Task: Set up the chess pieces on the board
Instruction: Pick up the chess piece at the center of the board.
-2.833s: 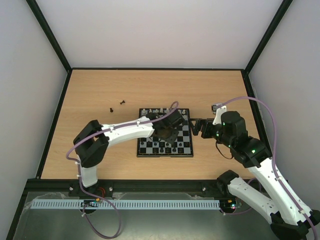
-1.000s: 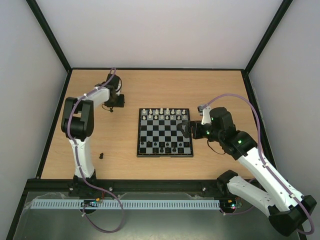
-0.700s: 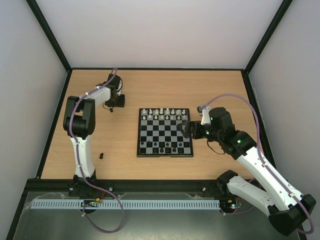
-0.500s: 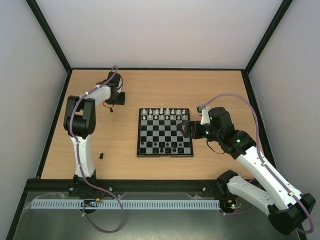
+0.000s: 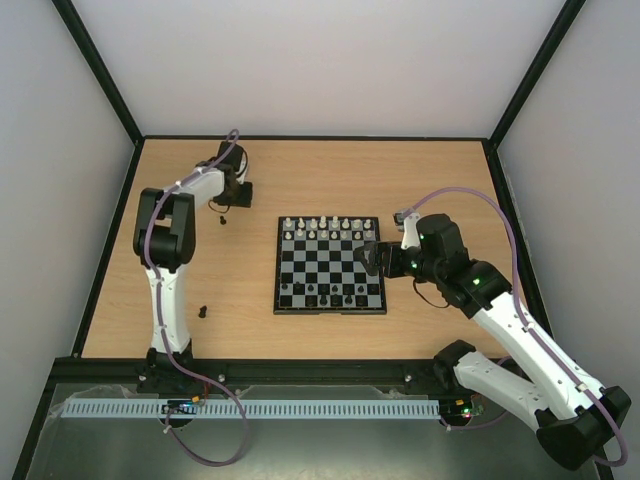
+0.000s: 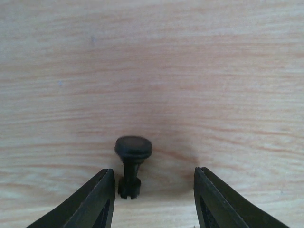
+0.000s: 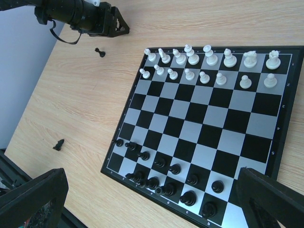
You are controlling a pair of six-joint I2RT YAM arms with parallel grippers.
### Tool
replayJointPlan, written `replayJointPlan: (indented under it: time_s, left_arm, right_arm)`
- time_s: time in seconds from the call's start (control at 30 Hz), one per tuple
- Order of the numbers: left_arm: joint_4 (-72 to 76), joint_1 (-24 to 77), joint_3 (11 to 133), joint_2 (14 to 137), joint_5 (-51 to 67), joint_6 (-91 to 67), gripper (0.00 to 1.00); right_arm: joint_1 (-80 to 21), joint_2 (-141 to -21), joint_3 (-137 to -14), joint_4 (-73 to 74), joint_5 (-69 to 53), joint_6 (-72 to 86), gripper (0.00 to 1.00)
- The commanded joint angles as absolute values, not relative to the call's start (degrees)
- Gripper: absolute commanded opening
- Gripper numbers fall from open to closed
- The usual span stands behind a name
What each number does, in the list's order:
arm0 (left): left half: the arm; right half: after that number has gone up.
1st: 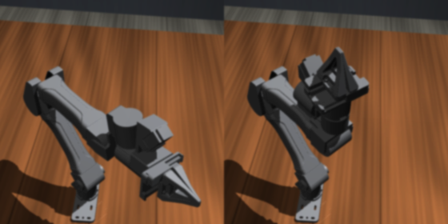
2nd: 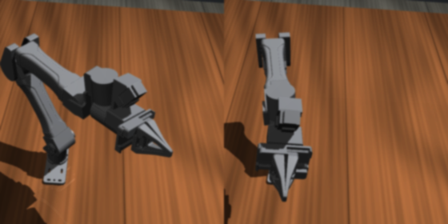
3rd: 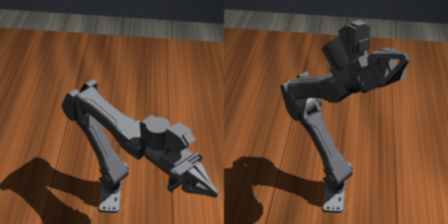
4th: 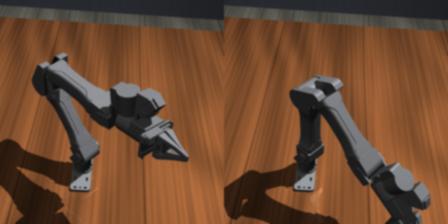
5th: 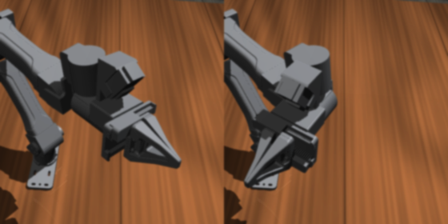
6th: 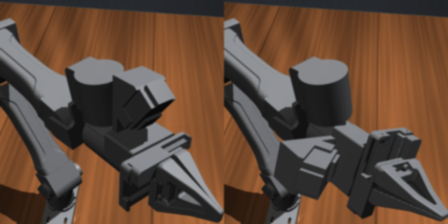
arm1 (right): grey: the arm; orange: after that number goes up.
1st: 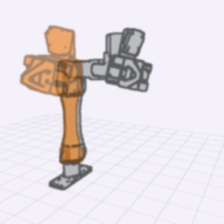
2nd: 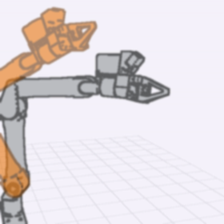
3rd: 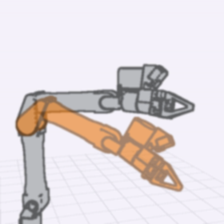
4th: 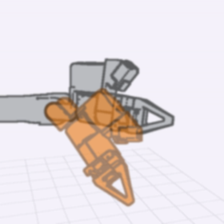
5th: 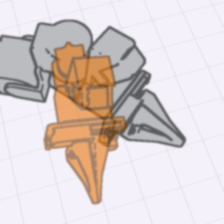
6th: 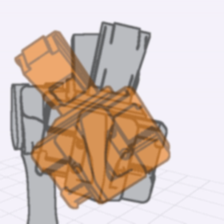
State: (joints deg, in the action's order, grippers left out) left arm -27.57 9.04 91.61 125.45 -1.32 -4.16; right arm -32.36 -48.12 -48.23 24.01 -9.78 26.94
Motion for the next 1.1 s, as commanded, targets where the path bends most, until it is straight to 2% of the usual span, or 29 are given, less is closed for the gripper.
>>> replayJointPlan:
  time_s: [0.0,0.33,0.5,1.07]
  left_arm:
    - [-28.12,8.88,94.73,127.35,-0.92,-3.58,0.49]
    - [-27.80,8.11,95.37,127.97,-0.34,-4.28,0.47]
    - [-28.07,7.67,95.18,128.23,-0.26,-4.73,0.35]
    - [-27.44,7.65,92.31,127.13,1.59,-5.28,0.08]
  right_arm:
    - [-32.61,-48.43,-47.39,23.54,-9.20,25.93,0.99]
    - [-32.61,-48.77,-47.37,23.40,-9.23,25.97,0.99]
    - [-32.61,-48.78,-47.24,23.38,-9.14,25.93,0.99]
    - [-32.61,-48.78,-47.01,23.38,-9.14,25.95,0.99]
